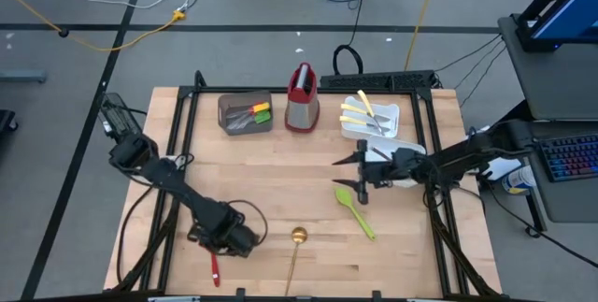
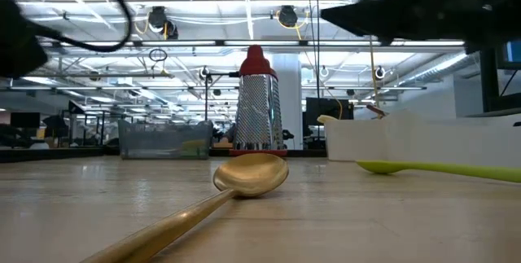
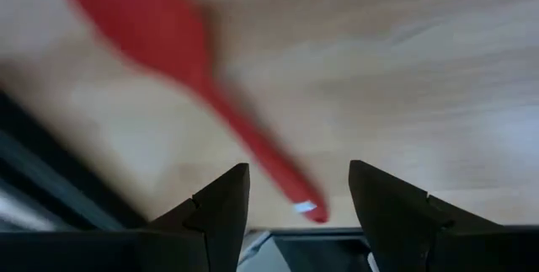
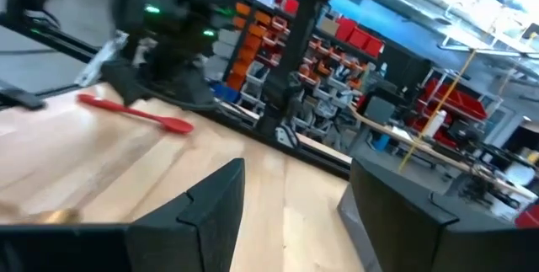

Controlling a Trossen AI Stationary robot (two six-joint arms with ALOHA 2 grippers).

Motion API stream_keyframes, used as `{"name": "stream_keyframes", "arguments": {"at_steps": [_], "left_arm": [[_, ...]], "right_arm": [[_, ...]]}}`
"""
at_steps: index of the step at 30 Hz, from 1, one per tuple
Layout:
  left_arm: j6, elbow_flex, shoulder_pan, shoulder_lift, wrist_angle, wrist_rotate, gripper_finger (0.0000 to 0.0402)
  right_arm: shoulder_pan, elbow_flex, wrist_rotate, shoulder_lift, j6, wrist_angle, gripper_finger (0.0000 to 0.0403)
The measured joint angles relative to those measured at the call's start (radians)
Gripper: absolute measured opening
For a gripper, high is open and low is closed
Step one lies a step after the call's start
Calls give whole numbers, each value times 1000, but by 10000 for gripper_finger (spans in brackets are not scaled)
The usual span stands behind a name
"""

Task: Pick & Place Kitchen Items
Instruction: Put the red serving spoon into the bottom white bin

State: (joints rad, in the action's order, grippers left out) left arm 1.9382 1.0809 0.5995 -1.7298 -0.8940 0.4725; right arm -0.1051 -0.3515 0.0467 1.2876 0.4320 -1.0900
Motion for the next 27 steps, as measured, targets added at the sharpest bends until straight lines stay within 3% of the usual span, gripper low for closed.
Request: {"name": "stream_keyframes", "arguments": {"at_steps": [15, 22, 27], "left_arm": [[332, -111, 114, 0, 70, 17, 212], [356, -202, 145, 6, 281, -69, 211], [309, -221, 161, 8, 302, -102, 206]], "right_arm": [[146, -193, 3, 199, 52, 17, 212], [181, -205, 3, 203, 35, 15, 212], [184, -205, 1, 203, 10, 2, 212]]}}
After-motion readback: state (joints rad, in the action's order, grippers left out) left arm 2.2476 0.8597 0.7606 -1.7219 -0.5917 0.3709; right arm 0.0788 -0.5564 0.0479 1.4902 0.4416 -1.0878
